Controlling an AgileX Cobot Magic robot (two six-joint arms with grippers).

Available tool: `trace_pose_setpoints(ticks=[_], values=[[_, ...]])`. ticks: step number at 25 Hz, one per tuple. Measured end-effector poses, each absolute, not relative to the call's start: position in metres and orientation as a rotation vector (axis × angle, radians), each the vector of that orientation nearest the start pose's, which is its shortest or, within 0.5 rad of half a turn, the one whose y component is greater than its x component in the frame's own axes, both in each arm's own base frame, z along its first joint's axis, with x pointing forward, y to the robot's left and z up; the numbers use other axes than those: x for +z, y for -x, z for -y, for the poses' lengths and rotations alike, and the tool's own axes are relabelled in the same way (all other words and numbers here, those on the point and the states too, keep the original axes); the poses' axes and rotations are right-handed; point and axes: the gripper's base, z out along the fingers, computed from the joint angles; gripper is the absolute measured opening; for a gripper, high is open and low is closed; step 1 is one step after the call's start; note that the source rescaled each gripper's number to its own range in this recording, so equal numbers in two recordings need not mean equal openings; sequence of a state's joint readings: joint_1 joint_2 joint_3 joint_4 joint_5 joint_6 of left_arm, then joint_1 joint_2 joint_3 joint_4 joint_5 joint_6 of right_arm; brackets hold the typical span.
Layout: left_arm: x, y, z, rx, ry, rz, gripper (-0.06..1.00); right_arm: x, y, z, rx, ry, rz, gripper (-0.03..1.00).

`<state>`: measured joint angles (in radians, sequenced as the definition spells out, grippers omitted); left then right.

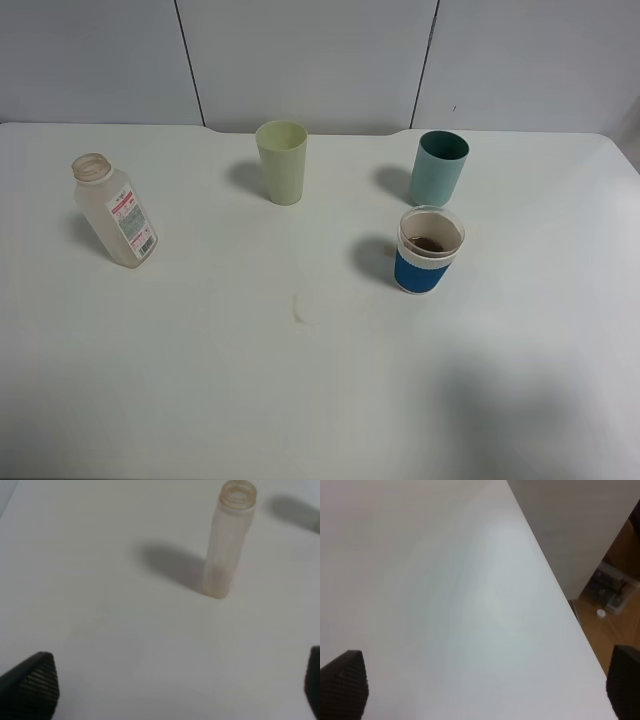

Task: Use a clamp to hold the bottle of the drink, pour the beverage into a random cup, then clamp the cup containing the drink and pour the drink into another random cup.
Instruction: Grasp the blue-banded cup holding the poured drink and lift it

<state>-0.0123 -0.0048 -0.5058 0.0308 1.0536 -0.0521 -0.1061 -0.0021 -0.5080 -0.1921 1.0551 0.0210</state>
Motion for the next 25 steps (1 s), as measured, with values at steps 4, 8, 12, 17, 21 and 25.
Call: trace_pose_setpoints(ticks=[4, 8, 12, 17, 21, 25], values=[[0.279, 0.006, -0.003, -0.004, 0.042, -2.026, 1.0, 0.281, 0.008, 0.014, -0.286, -0.133, -2.022, 0.85], [0.279, 0.006, -0.003, -0.004, 0.042, -2.026, 1.0, 0.291, -0.009, 0.015, -0.278, -0.113, -2.055, 0.85], [0.279, 0.006, -0.003, -0.004, 0.042, -2.026, 1.0, 0.317, -0.04, 0.015, -0.243, -0.089, -2.017, 0.85], [0.279, 0.006, -0.003, -0.003, 0.041, -2.026, 1.0, 0.338, -0.087, 0.018, -0.242, -0.043, -2.006, 0.85], [0.279, 0.006, -0.003, -0.003, 0.041, -2.026, 1.0, 0.339, -0.122, 0.02, -0.262, 0.035, -2.013, 0.85], [0.279, 0.006, -0.003, -0.003, 0.041, -2.026, 1.0, 0.337, -0.153, 0.018, -0.251, 0.104, -1.954, 0.85]])
